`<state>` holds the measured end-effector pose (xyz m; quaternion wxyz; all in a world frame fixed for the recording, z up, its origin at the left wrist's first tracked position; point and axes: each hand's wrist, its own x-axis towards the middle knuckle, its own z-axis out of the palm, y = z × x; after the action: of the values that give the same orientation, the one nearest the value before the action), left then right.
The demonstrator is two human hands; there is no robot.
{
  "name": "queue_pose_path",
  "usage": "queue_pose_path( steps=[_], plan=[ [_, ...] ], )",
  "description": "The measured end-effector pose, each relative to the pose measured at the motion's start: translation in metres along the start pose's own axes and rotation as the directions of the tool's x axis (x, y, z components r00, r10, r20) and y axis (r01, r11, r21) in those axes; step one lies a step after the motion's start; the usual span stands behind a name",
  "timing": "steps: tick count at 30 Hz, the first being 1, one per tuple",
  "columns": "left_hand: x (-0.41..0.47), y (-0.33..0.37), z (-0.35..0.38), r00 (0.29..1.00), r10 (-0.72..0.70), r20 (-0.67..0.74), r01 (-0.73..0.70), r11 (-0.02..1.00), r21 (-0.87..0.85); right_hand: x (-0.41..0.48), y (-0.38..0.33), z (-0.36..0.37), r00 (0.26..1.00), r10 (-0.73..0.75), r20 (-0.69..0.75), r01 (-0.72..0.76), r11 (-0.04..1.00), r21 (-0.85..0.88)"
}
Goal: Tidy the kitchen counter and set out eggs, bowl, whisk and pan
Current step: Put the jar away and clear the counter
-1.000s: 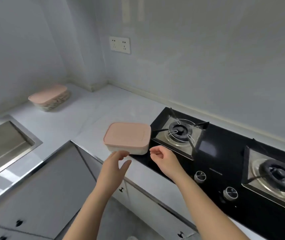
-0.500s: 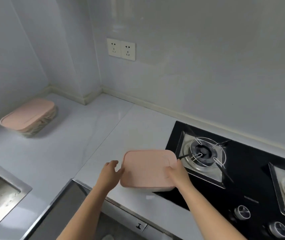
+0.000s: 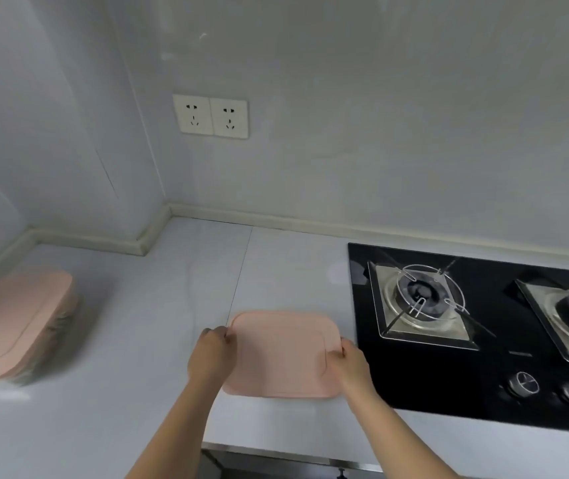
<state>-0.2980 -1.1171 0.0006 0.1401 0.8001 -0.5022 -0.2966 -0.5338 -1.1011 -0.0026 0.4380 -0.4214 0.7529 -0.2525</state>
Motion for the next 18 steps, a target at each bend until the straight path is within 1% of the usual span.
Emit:
queue_pose_path(
  steps=[3,5,6,7,9,11,14,18],
  plan=[
    [0.010,-0.015,0.000,1.000,-0.002,0.026,0.003,0.999,-0.043,-0.001,0.004,0.011,0.999,-0.026,-0.021,0.027,0.999,0.048],
    [0.011,-0.023,0.001,0.999,0.000,0.039,0.005,0.990,-0.139,0.000,0.005,0.013,1.000,-0.025,-0.010,0.026,0.991,0.130],
    [0.011,-0.023,0.001,0.998,0.011,0.070,0.004,0.979,-0.203,0.001,0.004,0.016,1.000,-0.009,-0.003,0.009,0.983,0.185],
    [0.009,-0.023,0.002,0.994,0.021,0.108,0.012,0.955,-0.297,0.001,0.003,0.018,1.000,0.015,0.013,-0.017,0.973,0.232],
    [-0.001,-0.020,0.005,0.978,0.008,0.210,0.095,0.873,-0.478,0.000,0.005,0.022,0.995,0.070,0.064,-0.086,0.952,0.293],
    [-0.009,-0.017,0.006,0.975,-0.002,0.224,0.136,0.801,-0.583,-0.002,0.006,0.026,0.992,0.077,0.097,-0.107,0.926,0.362],
    [-0.013,-0.010,0.001,0.977,0.058,0.203,0.099,0.726,-0.681,-0.005,0.000,0.018,0.995,0.008,0.102,-0.055,0.882,0.469],
    [-0.016,0.014,-0.010,0.967,0.180,0.180,0.001,0.703,-0.711,-0.005,-0.017,-0.014,0.994,-0.051,0.096,-0.007,0.852,0.524]
  ],
)
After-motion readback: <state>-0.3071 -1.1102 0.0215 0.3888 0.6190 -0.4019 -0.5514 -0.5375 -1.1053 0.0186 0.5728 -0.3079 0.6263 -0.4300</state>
